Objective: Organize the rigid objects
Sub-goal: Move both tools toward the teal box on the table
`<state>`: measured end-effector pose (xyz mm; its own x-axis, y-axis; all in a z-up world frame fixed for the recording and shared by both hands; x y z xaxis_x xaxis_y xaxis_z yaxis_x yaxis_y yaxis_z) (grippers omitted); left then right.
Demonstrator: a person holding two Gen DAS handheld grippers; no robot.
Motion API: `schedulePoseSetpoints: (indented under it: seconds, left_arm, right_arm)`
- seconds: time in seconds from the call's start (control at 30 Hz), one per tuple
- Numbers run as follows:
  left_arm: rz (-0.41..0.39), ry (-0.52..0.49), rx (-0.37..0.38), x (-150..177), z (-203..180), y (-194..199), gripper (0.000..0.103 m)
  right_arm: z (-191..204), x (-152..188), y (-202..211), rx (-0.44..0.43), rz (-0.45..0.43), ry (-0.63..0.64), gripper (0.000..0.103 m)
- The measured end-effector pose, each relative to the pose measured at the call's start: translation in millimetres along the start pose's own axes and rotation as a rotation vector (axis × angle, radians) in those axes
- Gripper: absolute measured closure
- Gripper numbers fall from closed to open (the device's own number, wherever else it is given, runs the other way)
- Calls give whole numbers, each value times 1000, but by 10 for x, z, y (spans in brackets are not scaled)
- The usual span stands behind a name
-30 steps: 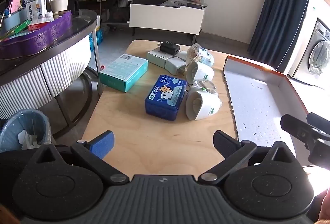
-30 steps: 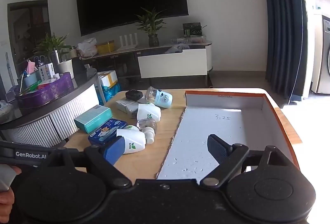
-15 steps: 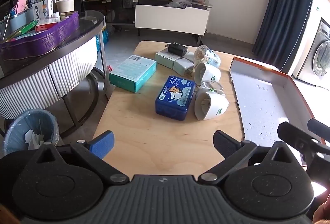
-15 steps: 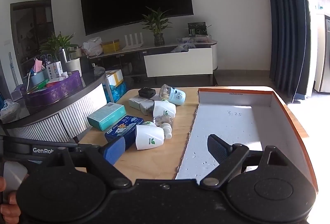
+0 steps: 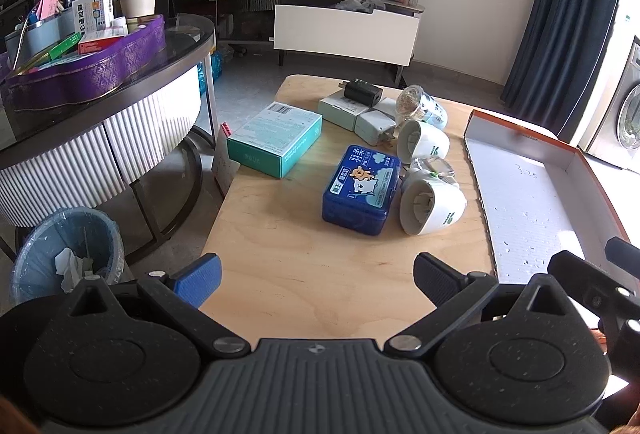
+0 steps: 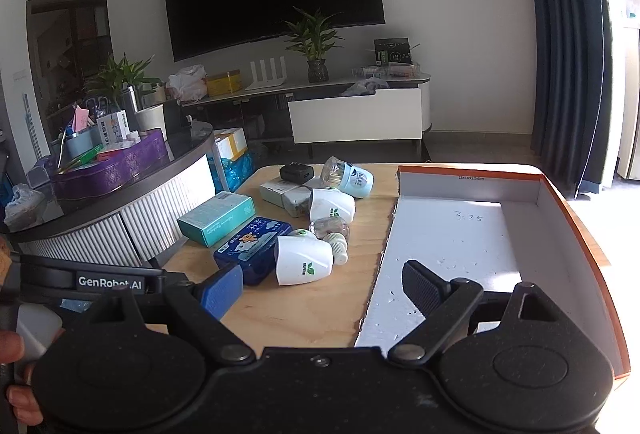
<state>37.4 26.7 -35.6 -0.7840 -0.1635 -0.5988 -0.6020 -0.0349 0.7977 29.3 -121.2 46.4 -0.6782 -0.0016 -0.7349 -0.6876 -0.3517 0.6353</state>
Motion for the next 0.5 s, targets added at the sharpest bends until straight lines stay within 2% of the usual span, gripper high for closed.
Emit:
schedulePoseSetpoints:
  seconds: [0.5]
  left_arm:
    - [14, -4, -6, -79, 80, -118, 0]
  right_arm:
    - [72, -18, -183, -10, 42, 6, 1]
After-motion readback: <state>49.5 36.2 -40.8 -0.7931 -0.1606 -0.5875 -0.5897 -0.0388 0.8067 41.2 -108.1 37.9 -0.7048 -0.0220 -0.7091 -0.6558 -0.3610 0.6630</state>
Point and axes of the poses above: each gripper's, at about its wrist camera, not at the fingertips, and y roughly against the way its jaws point, z to its left, x to its underside, the point moved 5 cm from there along -y, roughly the way its jaws point, and after that the axes turned 9 degrees about z, right-handed, at the moved point
